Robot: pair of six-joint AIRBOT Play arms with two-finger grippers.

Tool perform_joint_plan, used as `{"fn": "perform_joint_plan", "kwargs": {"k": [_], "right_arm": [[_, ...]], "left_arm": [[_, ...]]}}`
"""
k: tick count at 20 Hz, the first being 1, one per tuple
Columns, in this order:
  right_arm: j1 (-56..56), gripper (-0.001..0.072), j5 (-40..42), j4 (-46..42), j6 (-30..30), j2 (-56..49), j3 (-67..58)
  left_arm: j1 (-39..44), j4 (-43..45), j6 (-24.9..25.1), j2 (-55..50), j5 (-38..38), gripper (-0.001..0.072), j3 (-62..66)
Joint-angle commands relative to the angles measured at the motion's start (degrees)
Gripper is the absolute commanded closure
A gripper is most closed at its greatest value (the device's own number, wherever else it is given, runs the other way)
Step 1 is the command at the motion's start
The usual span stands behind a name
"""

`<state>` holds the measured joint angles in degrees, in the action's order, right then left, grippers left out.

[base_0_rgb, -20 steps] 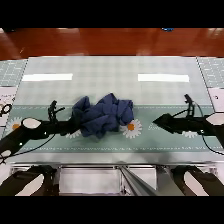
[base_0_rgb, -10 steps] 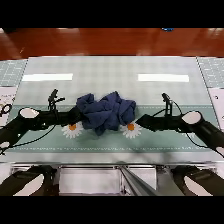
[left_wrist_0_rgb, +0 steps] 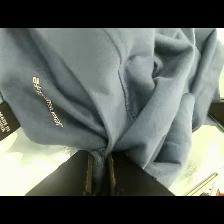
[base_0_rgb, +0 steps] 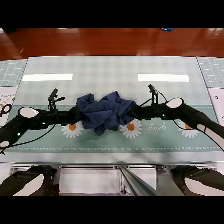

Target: Fold the shirts.

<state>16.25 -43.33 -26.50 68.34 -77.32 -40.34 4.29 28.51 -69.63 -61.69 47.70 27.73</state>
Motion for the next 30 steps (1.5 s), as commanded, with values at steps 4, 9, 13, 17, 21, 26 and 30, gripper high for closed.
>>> {"fn": "perform_joint_plan", "kwargs": {"k": [4,9,13,17,21,26,30], "right_arm": [[-7.87,0.0690,-15.91,-17.99,5.60,2.97,-19.10],[-11.80,0.0690,-24.94,-30.91,12.13,10.47,-45.70],[-11.67,0.0690,-29.33,-33.55,12.46,16.90,-61.42],[-11.74,0.0690,-33.79,-41.20,13.68,26.71,-64.89],[-11.74,0.0689,-43.76,-46.90,18.03,34.62,-62.07],[-11.74,0.0690,-43.76,-38.56,22.73,44.46,-39.08],[-11.72,0.0690,-37.09,-25.11,21.20,48.37,-17.22]], "left_arm": [[-14.08,-0.24,0.15,2.51,10.19,0.0677,14.34],[-20.33,-3.28,-1.57,7.72,12.17,0.0677,39.93],[-20.35,-3.23,-1.60,10.05,12.46,0.0677,59.56],[-20.35,-0.33,-1.60,14.05,12.66,0.0677,71.91],[-20.33,10.29,-4.02,21.44,19.54,0.0677,72.85],[-20.33,21.29,-10.49,27.02,33.68,0.0677,64.67],[-20.24,20.98,-12.15,28.52,36.96,0.0677,49.31]]}}
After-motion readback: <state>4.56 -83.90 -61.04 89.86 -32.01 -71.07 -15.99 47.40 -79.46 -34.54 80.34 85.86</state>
